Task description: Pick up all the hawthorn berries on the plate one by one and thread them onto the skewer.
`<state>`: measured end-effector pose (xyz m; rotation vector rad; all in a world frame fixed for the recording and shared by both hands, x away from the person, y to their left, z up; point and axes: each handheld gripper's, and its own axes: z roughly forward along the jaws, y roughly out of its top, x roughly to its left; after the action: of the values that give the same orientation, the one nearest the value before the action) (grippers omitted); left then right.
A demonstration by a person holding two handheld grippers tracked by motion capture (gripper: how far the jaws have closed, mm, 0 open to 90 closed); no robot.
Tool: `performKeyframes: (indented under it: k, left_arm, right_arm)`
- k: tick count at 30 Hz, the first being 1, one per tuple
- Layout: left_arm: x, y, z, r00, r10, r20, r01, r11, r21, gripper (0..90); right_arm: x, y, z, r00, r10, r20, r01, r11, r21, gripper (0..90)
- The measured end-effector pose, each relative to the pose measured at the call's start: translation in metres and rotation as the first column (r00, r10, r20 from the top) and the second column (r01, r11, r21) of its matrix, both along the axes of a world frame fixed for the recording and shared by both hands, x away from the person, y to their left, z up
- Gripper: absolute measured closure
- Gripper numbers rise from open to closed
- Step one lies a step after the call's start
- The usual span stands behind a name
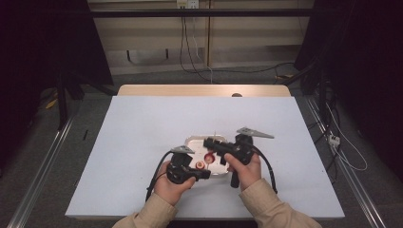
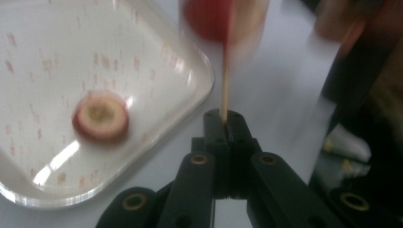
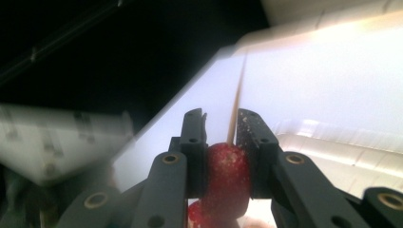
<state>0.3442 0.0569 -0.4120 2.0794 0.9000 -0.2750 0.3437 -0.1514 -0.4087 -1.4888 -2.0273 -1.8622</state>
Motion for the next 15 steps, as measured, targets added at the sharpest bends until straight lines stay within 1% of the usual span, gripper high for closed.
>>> performKeyframes:
  k: [1,2,3,4,5,6,7,8,9,10,11,12,13,14,15]
  left_arm:
    - [0.004,0.002,-0.002,0.9994,-0.016,-0.029,0.017,0.9997,0.015,90.0]
    - [0.003,0.005,-0.005,0.9996,-0.004,-0.028,0.004,1.0000,0.001,90.0]
    - [0.002,0.006,-0.006,0.9996,0.008,-0.028,-0.008,0.9999,-0.007,90.0]
    - [0.001,0.008,-0.003,0.9998,0.018,-0.005,-0.018,0.9998,0.004,90.0]
    - [0.000,0.009,0.001,0.9997,0.021,0.011,-0.021,0.9997,0.011,90.0]
    - [0.000,0.009,0.001,0.9998,0.021,0.005,-0.021,0.9997,0.013,90.0]
    - [0.001,0.009,0.000,0.9996,0.028,0.003,-0.028,0.9995,0.015,90.0]
    - [0.002,0.009,-0.003,0.9996,0.030,-0.003,-0.030,0.9993,0.023,90.0]
    - [0.002,0.009,-0.006,0.9995,0.030,-0.008,-0.030,0.9991,0.030,90.0]
    - [0.003,0.011,-0.007,0.9989,0.044,-0.017,-0.044,0.9989,0.019,90.0]
    - [0.004,0.013,-0.007,0.9985,0.050,-0.024,-0.050,0.9987,0.014,90.0]
    - [0.004,0.017,-0.006,0.9985,0.050,-0.024,-0.050,0.9988,0.002,90.0]
    - [0.005,0.020,-0.005,0.9980,0.062,-0.013,-0.062,0.9981,-0.002,90.0]
    - [0.006,0.024,-0.004,0.9975,0.070,-0.006,-0.070,0.9976,0.002,90.0]
    - [0.007,0.028,-0.004,0.9973,0.074,0.000,-0.074,0.9973,0.008,90.0]
  right_arm:
    - [-0.004,0.006,-0.005,0.9990,-0.031,0.033,0.031,0.9993,-0.018,73.0]
    - [-0.004,0.009,-0.009,0.9988,-0.032,0.038,0.033,0.9991,-0.026,73.1]
    - [-0.003,0.010,-0.010,0.9992,-0.027,0.027,0.028,0.9995,-0.013,73.1]
    - [-0.002,0.009,-0.010,0.9997,-0.020,0.013,0.020,0.9998,-0.005,72.6]
    - [0.000,0.009,-0.010,0.9995,-0.023,0.022,0.023,0.9997,0.011,72.2]
    - [0.001,0.010,-0.009,0.9990,-0.020,0.040,0.019,0.9996,0.022,71.5]
    - [0.001,0.011,-0.007,0.9983,-0.025,0.054,0.025,0.9997,0.006,66.8]
    - [0.002,0.012,-0.004,0.9974,-0.040,0.060,0.039,0.9992,0.004,60.3]
    - [0.003,0.012,-0.002,0.9979,-0.034,0.054,0.033,0.9991,0.027,55.4]
    - [0.004,0.011,0.001,0.9976,-0.043,0.054,0.042,0.9987,0.028,52.0]
    - [0.005,0.009,0.003,0.9958,-0.059,0.070,0.057,0.9981,0.023,51.5]
    - [0.006,0.007,0.005,0.9953,-0.059,0.076,0.057,0.9976,0.039,50.2]
    - [0.007,0.004,0.006,0.9952,-0.064,0.074,0.061,0.9973,0.042,46.3]
    - [0.008,0.001,0.007,0.9941,-0.078,0.075,0.076,0.9964,0.037,42.5]
    - [0.009,-0.003,0.008,0.9932,-0.085,0.080,0.083,0.9960,0.033,40.5]
